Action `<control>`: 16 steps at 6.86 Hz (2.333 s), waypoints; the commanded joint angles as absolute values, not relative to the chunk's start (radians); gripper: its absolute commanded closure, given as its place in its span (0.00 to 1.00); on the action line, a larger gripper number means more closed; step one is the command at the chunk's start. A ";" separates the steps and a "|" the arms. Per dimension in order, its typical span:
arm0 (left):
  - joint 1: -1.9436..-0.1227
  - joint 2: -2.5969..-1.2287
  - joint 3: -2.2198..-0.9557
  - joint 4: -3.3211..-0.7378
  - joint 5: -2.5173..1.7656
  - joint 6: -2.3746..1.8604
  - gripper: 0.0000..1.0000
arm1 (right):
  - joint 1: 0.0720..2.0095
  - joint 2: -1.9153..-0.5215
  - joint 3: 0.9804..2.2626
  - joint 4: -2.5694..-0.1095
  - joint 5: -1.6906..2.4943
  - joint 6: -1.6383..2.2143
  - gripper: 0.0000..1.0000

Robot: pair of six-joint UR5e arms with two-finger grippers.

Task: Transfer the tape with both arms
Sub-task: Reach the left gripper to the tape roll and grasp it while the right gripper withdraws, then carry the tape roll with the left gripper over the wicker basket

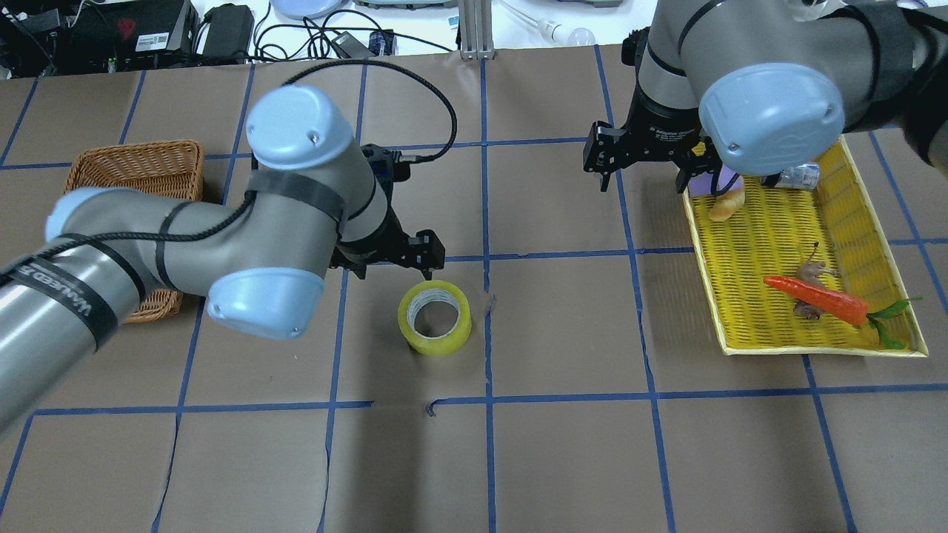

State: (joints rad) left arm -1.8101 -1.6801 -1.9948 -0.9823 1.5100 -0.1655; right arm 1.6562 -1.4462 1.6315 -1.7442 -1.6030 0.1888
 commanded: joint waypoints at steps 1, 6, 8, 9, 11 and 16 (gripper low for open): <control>-1.821 -1.745 -2.089 -0.853 1.522 -0.175 0.00 | 1.635 -1.474 1.629 -1.700 -1.611 0.186 0.00; -1.821 -1.861 -2.091 -0.738 1.542 -0.187 0.00 | 1.588 -1.539 1.631 -1.641 -1.609 0.186 0.00; -1.819 -1.870 -2.091 -0.751 1.543 -0.201 0.57 | 1.591 -1.543 1.629 -1.635 -1.606 0.186 0.00; -1.815 -1.873 -2.088 -0.768 1.526 -0.256 0.98 | 1.591 -1.543 1.629 -1.635 -1.609 0.187 0.00; -1.818 -1.865 -2.092 -0.787 1.497 -0.273 1.00 | 1.591 -1.545 1.623 -1.635 -1.598 0.187 0.00; -1.576 -1.761 -2.045 -0.941 1.541 -0.130 1.00 | 1.595 -1.558 1.628 -1.635 -1.606 0.187 0.00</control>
